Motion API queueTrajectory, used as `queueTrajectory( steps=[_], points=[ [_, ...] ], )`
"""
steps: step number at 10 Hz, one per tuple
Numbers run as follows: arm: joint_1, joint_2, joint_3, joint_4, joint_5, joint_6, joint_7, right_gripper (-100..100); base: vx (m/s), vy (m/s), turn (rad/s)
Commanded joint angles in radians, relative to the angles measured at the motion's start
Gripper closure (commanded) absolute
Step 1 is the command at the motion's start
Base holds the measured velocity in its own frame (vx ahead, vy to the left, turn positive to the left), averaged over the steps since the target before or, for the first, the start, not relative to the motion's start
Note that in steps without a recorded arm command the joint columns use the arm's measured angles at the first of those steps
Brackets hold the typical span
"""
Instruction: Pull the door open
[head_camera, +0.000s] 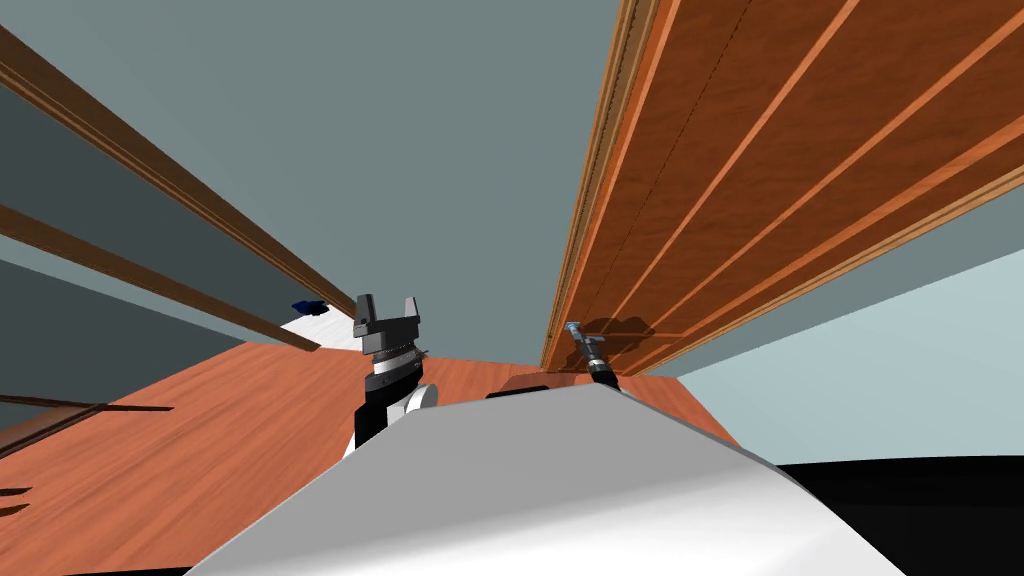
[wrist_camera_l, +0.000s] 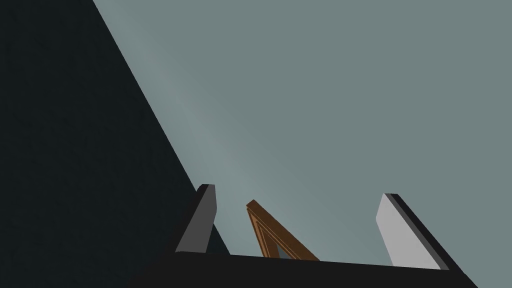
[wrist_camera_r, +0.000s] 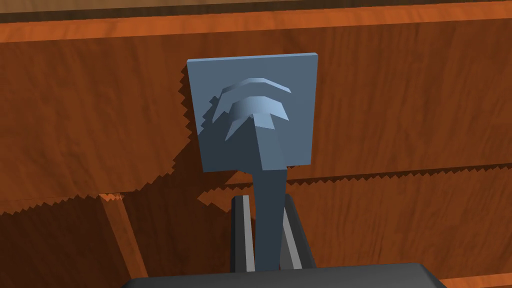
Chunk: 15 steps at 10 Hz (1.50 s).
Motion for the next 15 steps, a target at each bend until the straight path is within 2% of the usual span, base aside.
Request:
queueTrajectory(
  steps=[1,2,6,9,10,11,12,15],
  points=[
    [0.016,-0.008,0.015,0.0,0.008,-0.013,-0.02,100,-0.186,-0.001,0.112],
    [0.02,-0.014,0.018,0.002,0.01,-0.018,-0.027,100,-0.174,0.011,0.101],
    [0.056,-0.065,0.043,0.01,0.023,-0.061,-0.091,100,-0.187,-0.049,0.173],
    [0.076,-0.096,0.057,0.014,0.031,-0.087,-0.129,100,-0.21,-0.063,0.157],
    [0.076,-0.091,0.053,0.004,0.028,-0.074,-0.12,100,-0.085,-0.019,0.019],
    [0.093,-0.1,0.06,0.013,0.034,-0.099,-0.134,100,-0.143,-0.031,0.145],
    [0.096,-0.103,0.061,0.015,0.035,-0.106,-0.137,100,-0.205,-0.058,0.135],
    [0.125,-0.125,0.072,0.032,0.045,-0.165,-0.163,100,-0.243,-0.075,0.201]
  ],
)
